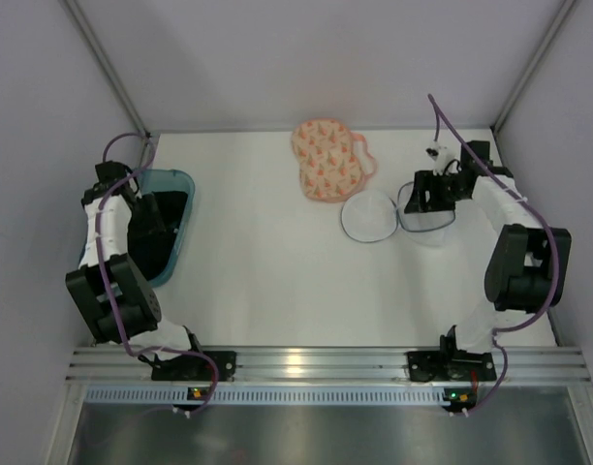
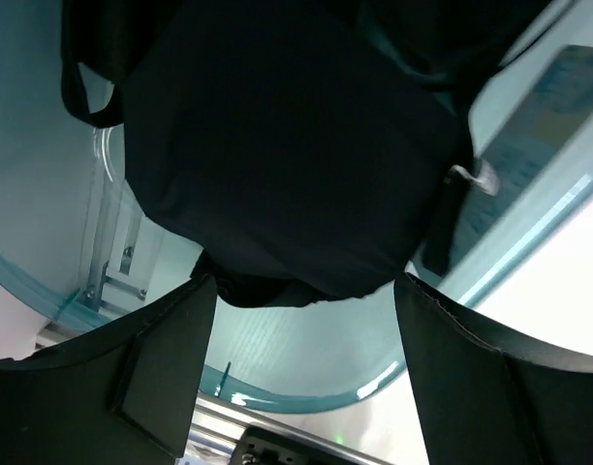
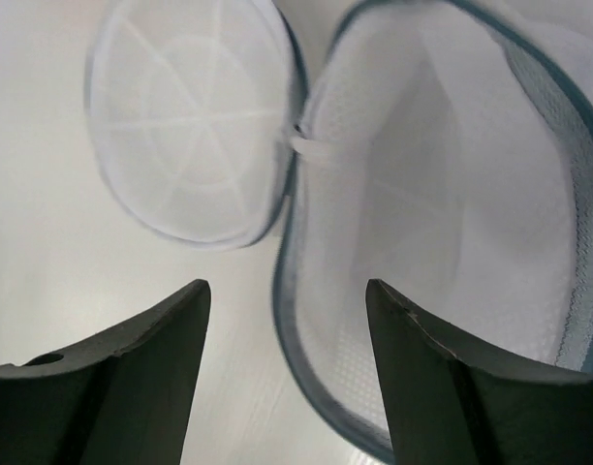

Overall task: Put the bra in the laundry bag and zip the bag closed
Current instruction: Open the laundry bag at the center of the board, then pick up the bra from the bin.

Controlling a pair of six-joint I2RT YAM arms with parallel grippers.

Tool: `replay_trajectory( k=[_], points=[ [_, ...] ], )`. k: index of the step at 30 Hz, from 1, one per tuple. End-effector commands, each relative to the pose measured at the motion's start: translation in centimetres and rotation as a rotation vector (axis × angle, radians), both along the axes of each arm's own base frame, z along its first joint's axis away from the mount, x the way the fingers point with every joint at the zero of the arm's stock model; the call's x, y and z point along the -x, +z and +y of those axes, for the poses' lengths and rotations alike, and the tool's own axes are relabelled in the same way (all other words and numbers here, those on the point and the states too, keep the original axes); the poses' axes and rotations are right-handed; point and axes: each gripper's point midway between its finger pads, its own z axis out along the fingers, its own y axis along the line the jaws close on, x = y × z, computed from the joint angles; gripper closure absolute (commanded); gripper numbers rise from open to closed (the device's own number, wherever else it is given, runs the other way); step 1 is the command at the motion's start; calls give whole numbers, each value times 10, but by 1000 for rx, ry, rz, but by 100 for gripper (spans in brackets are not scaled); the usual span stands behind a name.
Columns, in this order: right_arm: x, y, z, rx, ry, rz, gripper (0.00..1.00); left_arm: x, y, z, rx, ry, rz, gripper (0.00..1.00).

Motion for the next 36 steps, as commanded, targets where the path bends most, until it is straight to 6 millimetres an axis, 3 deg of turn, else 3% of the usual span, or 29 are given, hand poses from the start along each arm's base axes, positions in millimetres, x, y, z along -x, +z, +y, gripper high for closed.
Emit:
replay_trajectory(
  k=[1, 10, 12, 14, 17, 24, 26, 29, 30, 35, 36],
  points=[
    [-1, 70, 23, -108, 82, -142, 33, -8, -8, 17, -39, 90, -32, 21],
    [9, 117, 32, -157, 99, -196, 32, -14, -51, 20, 29, 115, 0, 23],
    [8, 123, 33, -158, 96, -207, 32, -16, -61, 18, 58, 117, 15, 28],
    [9, 126, 33, -160, 95, -209, 32, -18, -64, 17, 74, 119, 15, 39],
    [10, 126, 33, -161, 95, -203, 32, -22, -60, 16, 86, 111, -8, 48],
    [13, 129, 36, -176, 105, -210, 32, -25, -12, 16, 37, 68, -135, 100],
    [13, 131, 37, -178, 111, -214, 32, -23, 2, 15, 22, 57, -161, 100],
    [15, 134, 38, -185, 120, -222, 32, -20, 39, 12, -16, 24, -253, 100],
    [15, 135, 39, -188, 124, -228, 32, -19, 60, 11, -42, 17, -308, 100],
    [18, 144, 44, -212, 145, -250, 31, -14, 128, -20, -43, -164, -505, 100],
    [18, 145, 45, -217, 147, -248, 31, -11, 148, -38, -6, -236, -567, 100]
  ],
)
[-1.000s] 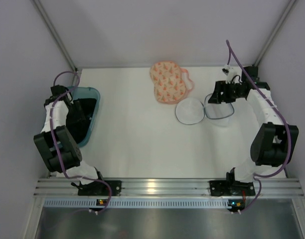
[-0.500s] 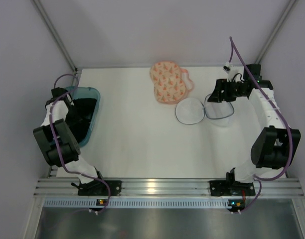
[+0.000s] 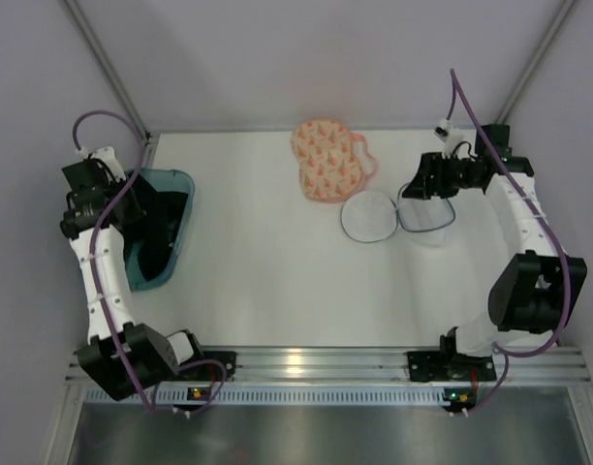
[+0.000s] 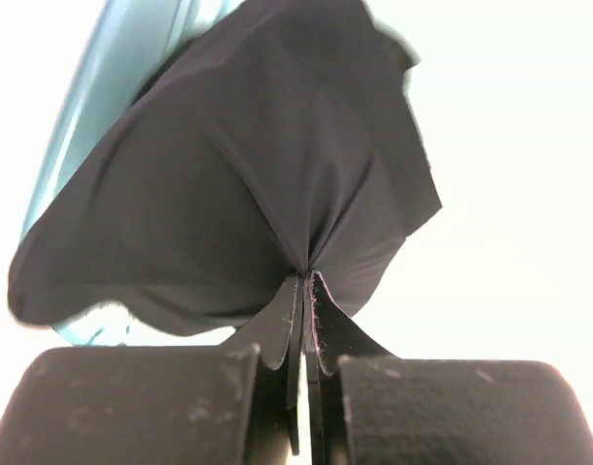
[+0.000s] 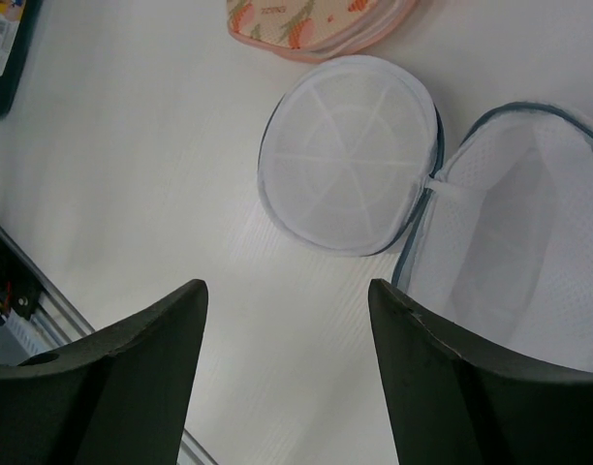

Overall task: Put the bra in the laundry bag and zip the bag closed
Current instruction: Pick up the bra from the bin.

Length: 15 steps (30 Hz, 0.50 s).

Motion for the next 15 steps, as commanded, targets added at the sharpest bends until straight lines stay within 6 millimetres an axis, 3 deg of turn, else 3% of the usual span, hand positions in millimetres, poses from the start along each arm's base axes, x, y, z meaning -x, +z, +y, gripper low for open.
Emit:
replay_trajectory(
  k=[1, 6, 8, 11, 15],
  points=[
    [4, 39, 10, -36, 41, -102, 31, 3, 69, -37, -9, -216, -198, 100],
    [5, 48, 15, -62, 52, -121, 31, 24, 134, -95, 24, -464, -414, 100],
    [8, 52, 19, -83, 64, -120, 31, 30, 155, -107, 40, -489, -470, 100],
    [13, 55, 24, -105, 84, -122, 31, 41, 176, -133, 115, -577, -536, 100],
    [15, 53, 27, -100, 93, -127, 31, 54, 182, -162, 268, -673, -555, 100]
  ],
)
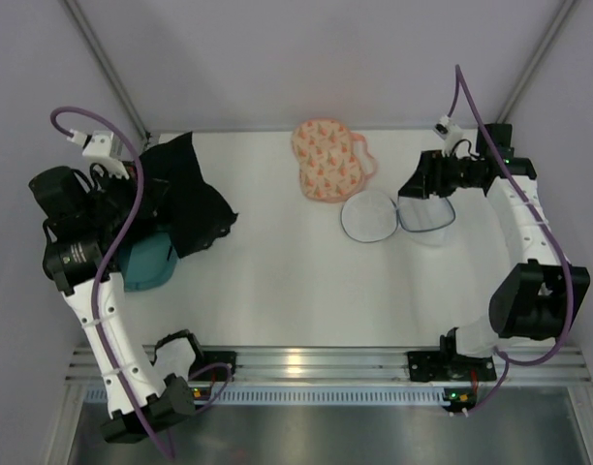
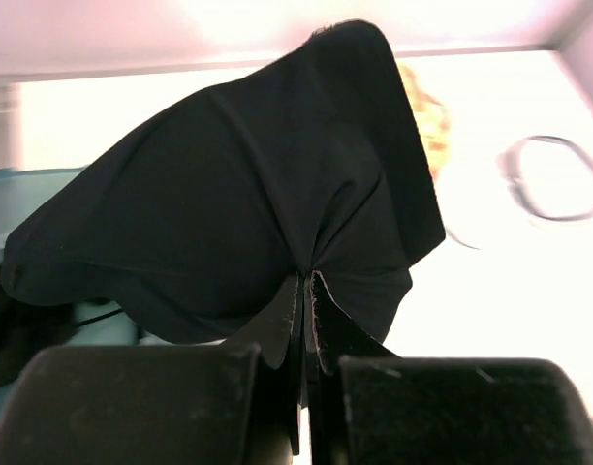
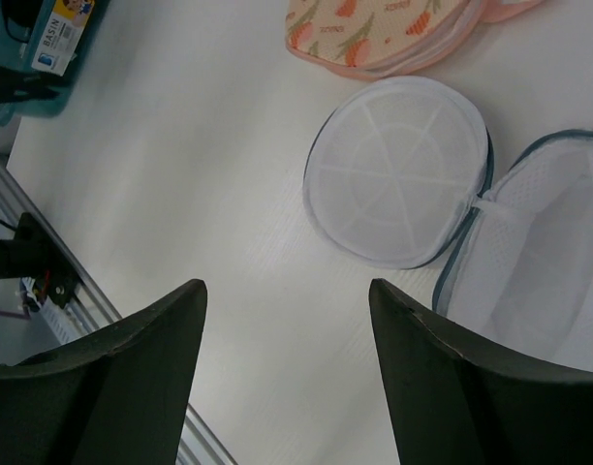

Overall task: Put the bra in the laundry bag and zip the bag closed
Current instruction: Pick up the bra from the bin, then place the bra at the center of the board.

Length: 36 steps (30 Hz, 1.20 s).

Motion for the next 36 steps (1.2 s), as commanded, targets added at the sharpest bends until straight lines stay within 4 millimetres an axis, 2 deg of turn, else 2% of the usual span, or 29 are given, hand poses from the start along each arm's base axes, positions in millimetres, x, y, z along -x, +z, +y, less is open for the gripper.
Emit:
replay_trajectory(
  k=[1, 7, 10, 11, 16, 18, 19, 21, 22, 25, 26, 27, 29, 30, 31, 32, 33, 34, 36],
  points=[
    [5, 29, 11, -25, 40, -91, 31, 17, 16, -42, 140, -216, -12, 100],
    [9, 23, 12, -29, 46, -81, 31, 41, 17, -67, 149, -347, -45, 100],
    [11, 19, 12, -27, 46, -73, 30, 47, 2, -71, 154, -362, -32, 100],
    [11, 16, 12, -27, 47, -66, 31, 47, -8, -71, 169, -360, -10, 100],
    [16, 14, 16, -49, 67, -53, 30, 41, -44, -70, 212, -344, 83, 100],
    [18, 16, 23, -72, 88, -62, 30, 37, -55, -74, 165, -359, 99, 100],
    [21, 19, 27, -91, 97, -63, 28, 37, -59, -78, 151, -367, 109, 100],
    [18, 28, 39, -146, 101, -62, 23, 42, -65, -97, 118, -450, 121, 100],
    [20, 33, 55, -172, 152, -65, 21, 46, -71, -108, 85, -482, 130, 100],
    [19, 51, 93, -254, 207, -12, 19, 52, -80, -121, 33, -546, 131, 100],
    [20, 57, 105, -307, 199, 58, 18, 52, -81, -121, 13, -556, 118, 100],
    [21, 68, 125, -354, 250, 46, 17, 52, -82, -121, 3, -568, 110, 100],
    [17, 66, 148, -434, 270, 148, 14, 55, -84, -127, -26, -610, 90, 100],
    [26, 68, 165, -482, 266, 266, 12, 55, -84, -128, -39, -621, 77, 100],
    [22, 63, 175, -500, 274, 285, 11, 55, -83, -128, -51, -630, 69, 100],
    [26, 60, 183, -508, 283, 320, 3, 54, -81, -128, -77, -645, 43, 100],
    [34, 59, 194, -526, 285, 392, 1, 55, -80, -128, -90, -654, 29, 100],
    [36, 48, 202, -538, 289, 450, 1, 55, -77, -129, -106, -666, 10, 100],
    [41, 58, 221, -599, 330, 496, 1, 53, -75, -129, -156, -689, -29, 100]
  ],
)
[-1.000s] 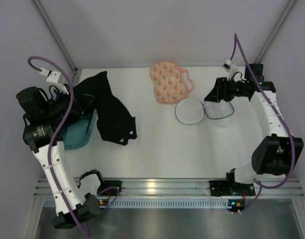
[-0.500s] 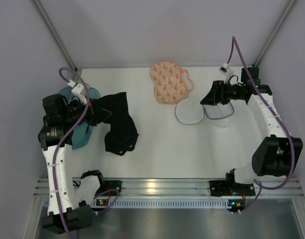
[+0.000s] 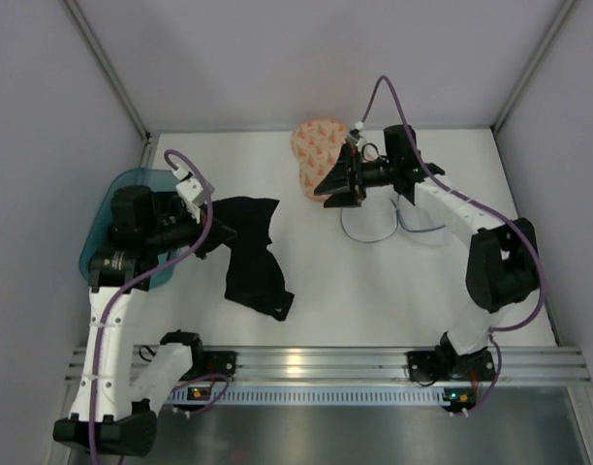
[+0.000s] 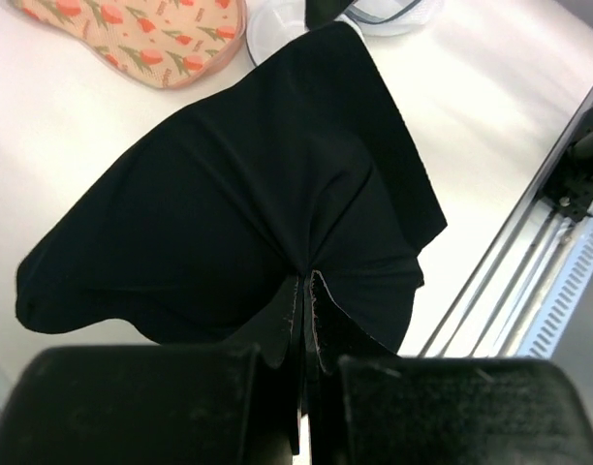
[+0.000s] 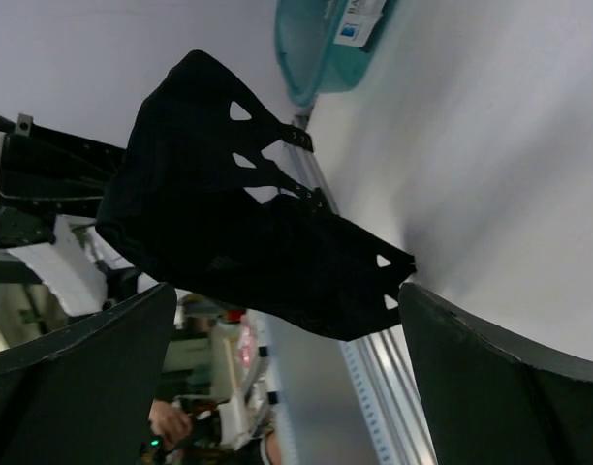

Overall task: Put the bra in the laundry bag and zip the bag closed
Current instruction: Place the bra at the center of the board.

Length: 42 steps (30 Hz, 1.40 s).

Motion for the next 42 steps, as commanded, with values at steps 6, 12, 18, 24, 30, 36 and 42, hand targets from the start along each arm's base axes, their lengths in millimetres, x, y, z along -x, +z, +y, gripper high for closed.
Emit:
replay_trajectory(
  k=[6, 12, 18, 24, 30, 36, 42],
  points=[
    [7, 55, 62, -291, 112, 150, 1, -23, 11, 2, -133, -82, -198, 100],
    [1, 50, 91, -352, 148, 202, 0, -37, -5, -8, -178, -113, -150, 100],
    [2, 23, 109, -388, 178, 238, 1, -44, -22, -27, -196, -150, -126, 100],
    [-1, 30, 112, -420, 177, 234, 10, -42, -38, -37, -228, -184, -120, 100],
    [10, 47, 109, -433, 206, 207, 38, -39, -39, -44, -233, -170, -133, 100],
    [15, 7, 88, -286, 118, 202, 1, -43, -12, -45, -189, -131, -194, 100],
    [17, -46, 68, -209, 52, 301, 0, -46, 3, -45, -180, -118, -227, 100]
  ],
)
